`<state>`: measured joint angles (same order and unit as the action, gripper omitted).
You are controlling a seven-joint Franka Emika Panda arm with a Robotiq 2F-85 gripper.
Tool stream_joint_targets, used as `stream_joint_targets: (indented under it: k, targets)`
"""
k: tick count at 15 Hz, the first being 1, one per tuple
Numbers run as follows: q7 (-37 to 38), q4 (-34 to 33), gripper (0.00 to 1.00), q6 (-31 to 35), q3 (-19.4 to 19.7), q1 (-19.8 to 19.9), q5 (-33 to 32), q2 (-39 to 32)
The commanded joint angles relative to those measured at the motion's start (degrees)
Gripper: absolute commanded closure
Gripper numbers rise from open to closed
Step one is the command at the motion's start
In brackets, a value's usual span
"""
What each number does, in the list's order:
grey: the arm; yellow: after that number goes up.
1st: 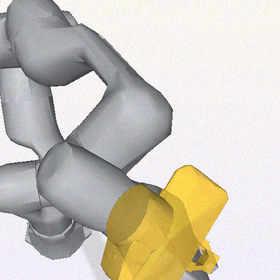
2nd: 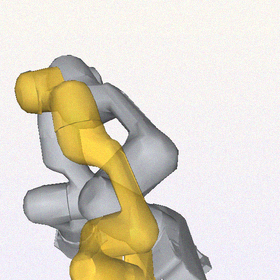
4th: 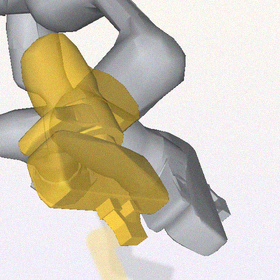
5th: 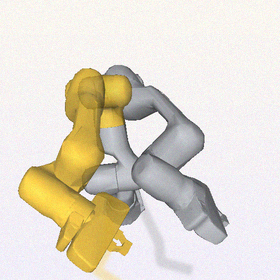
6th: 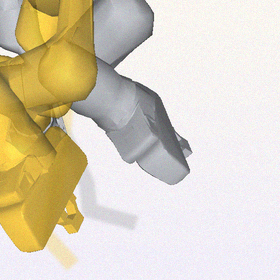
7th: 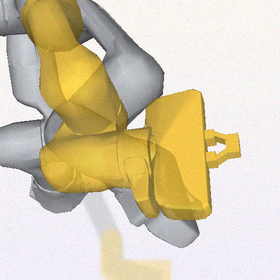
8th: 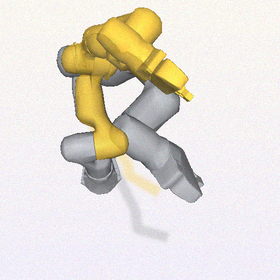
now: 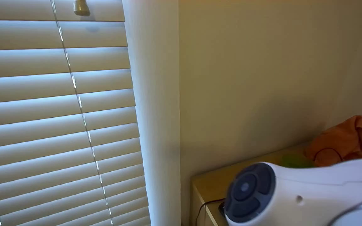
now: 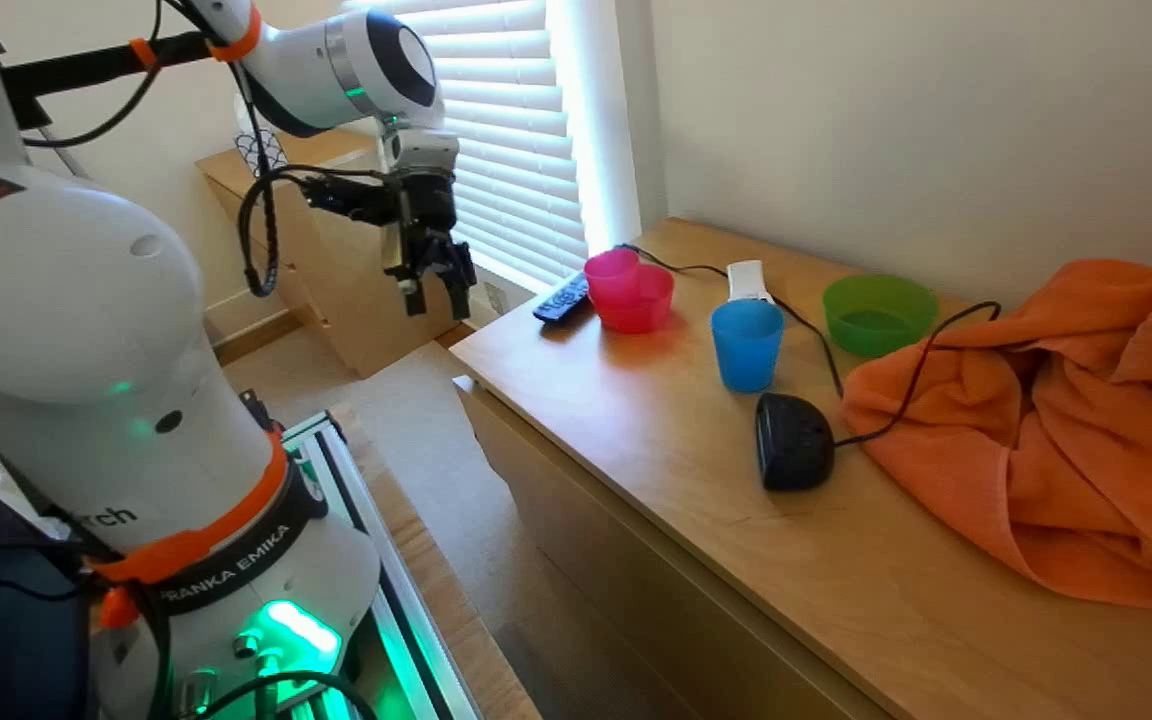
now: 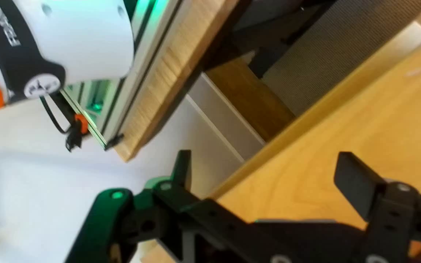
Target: Pick up the black remote and put it on the left side of the top of the chest of drawers
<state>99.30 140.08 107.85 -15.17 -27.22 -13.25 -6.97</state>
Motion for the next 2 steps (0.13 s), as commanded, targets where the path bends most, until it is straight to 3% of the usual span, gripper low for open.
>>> stream_joint_targets:
  k: [1,2]
  targets:
    - [2.0,2.5,0.0,0.5,-2.0,1.8,2.1,1.3]
    - [3.3,4.7,0.0,1.1,-2.5,2.0,3.6,2.6]
